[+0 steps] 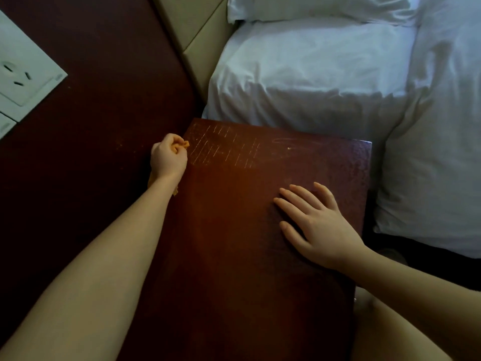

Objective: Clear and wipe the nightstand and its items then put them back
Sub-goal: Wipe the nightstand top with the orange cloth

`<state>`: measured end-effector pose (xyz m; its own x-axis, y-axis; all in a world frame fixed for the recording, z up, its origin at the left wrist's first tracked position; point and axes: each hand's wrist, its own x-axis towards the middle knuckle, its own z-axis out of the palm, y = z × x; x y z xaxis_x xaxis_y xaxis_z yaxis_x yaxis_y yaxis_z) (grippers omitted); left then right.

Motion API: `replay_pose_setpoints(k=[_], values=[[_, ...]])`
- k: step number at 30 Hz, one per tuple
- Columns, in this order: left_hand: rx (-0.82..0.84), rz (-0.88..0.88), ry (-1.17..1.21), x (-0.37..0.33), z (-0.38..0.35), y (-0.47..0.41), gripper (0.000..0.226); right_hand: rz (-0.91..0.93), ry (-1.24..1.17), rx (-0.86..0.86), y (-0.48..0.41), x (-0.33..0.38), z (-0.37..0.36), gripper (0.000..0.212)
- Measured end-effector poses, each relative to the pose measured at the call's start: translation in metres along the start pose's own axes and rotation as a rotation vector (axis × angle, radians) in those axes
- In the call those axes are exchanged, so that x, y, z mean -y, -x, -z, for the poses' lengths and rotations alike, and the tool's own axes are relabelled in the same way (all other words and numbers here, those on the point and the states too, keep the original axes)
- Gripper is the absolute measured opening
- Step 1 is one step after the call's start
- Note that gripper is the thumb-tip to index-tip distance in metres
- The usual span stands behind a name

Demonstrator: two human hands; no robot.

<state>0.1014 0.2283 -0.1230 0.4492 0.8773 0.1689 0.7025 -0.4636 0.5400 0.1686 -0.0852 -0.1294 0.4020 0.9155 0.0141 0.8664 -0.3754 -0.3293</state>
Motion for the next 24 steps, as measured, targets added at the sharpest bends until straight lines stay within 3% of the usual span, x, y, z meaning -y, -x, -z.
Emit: replay_pose_setpoints(k=[3,6,11,19,24], values=[[0.093,-0.115,0.03,0.011,0.003,0.005,0.013,0.006,-0.011,-0.007,0.001,-0.001,-0.001,0.066],[0.057,-0.163,0.024,0.017,0.004,0.013,0.012,0.017,-0.032,-0.024,0.001,-0.001,-0.001,0.064],[-0.039,-0.06,-0.016,0.008,0.0,0.002,0.012,0.017,-0.04,-0.043,-0.001,0.002,0.001,0.059],[0.149,-0.162,0.072,0.014,0.003,0.0,0.01,0.004,-0.034,-0.024,-0.001,0.0,-0.001,0.061],[0.025,-0.14,0.04,0.019,0.001,0.006,0.014,-0.001,-0.027,-0.016,0.0,0.0,-0.001,0.062]])
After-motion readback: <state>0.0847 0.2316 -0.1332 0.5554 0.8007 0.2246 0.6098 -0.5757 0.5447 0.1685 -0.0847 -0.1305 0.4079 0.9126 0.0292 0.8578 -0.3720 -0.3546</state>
